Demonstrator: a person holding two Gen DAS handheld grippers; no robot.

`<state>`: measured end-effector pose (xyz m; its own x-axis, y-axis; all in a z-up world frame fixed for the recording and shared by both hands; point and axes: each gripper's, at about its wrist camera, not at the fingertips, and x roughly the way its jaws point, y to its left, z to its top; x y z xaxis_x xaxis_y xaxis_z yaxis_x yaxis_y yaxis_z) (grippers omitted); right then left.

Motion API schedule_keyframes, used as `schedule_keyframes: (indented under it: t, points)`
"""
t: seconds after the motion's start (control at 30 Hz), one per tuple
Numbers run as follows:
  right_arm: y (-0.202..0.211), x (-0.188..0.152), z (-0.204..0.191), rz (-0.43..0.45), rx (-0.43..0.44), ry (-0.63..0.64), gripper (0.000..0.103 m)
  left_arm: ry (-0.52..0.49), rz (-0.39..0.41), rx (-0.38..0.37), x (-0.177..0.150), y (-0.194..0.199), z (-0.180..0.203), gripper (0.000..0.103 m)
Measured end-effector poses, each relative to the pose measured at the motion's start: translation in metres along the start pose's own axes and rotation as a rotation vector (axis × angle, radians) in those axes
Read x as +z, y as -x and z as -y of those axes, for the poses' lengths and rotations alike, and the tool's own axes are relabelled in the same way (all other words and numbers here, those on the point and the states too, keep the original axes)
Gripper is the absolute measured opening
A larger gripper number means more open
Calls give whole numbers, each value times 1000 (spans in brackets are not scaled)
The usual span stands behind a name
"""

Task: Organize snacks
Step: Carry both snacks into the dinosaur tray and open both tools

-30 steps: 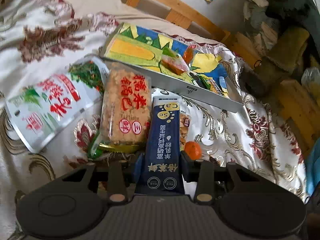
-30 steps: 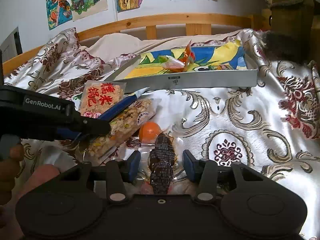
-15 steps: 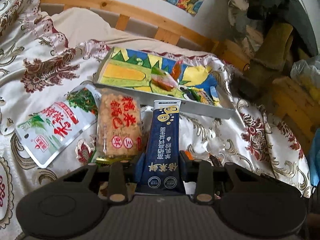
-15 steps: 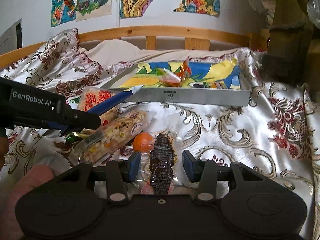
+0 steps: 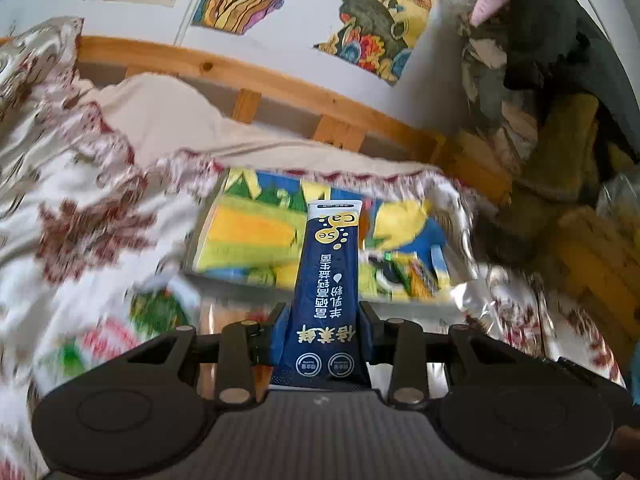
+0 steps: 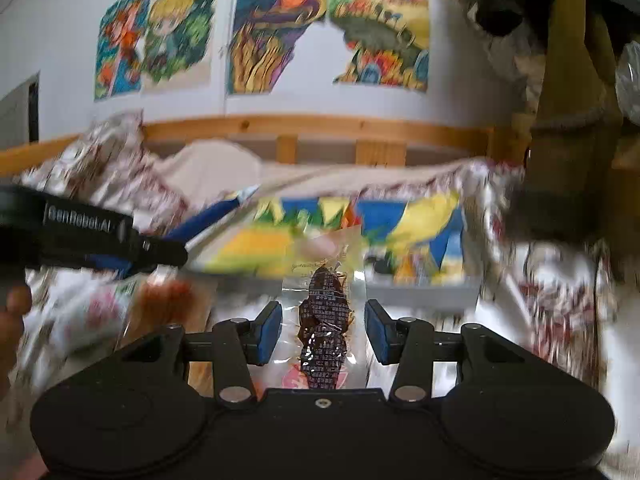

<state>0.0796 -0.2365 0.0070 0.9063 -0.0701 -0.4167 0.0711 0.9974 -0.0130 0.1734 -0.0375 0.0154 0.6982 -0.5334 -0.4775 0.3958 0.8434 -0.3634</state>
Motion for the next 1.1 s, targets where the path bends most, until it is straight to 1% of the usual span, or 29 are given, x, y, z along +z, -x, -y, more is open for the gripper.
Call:
schedule_keyframes:
  t: [0.17,0.3,0.37,0.47,0.67,0.77,0.9,1.0,1.1]
  points:
    - [-32,31,20,52,-9,-25,47,-15,18,0,25,-27,-3,39]
    - [-63,48,34,68,-14,-44,47,-14,22,25,42,-51,-7,39]
    - [-81,55,38,55,-11,-51,47,-1,18,40,50,-62,-11,39]
    - [-106,60,41,25,-3,-61,47,32,-14,73,60,-84,-15,39]
    - [-144,59,43,-38,-17,-88,47,68,-84,111,60,-119,-24,39]
    - [-162,56,47,-83,-27,-127,47,85,-114,116,58,-131,-25,39]
    - [-182,51,50,-143,-17,-159,47,74,-160,144,55,-145,-21,39]
    - [-188,52,47,-157,-16,-117,47,58,-179,147,51,-150,-17,39]
    - [-190,52,46,-171,-12,-111,47,44,-197,157,48,-154,-13,40]
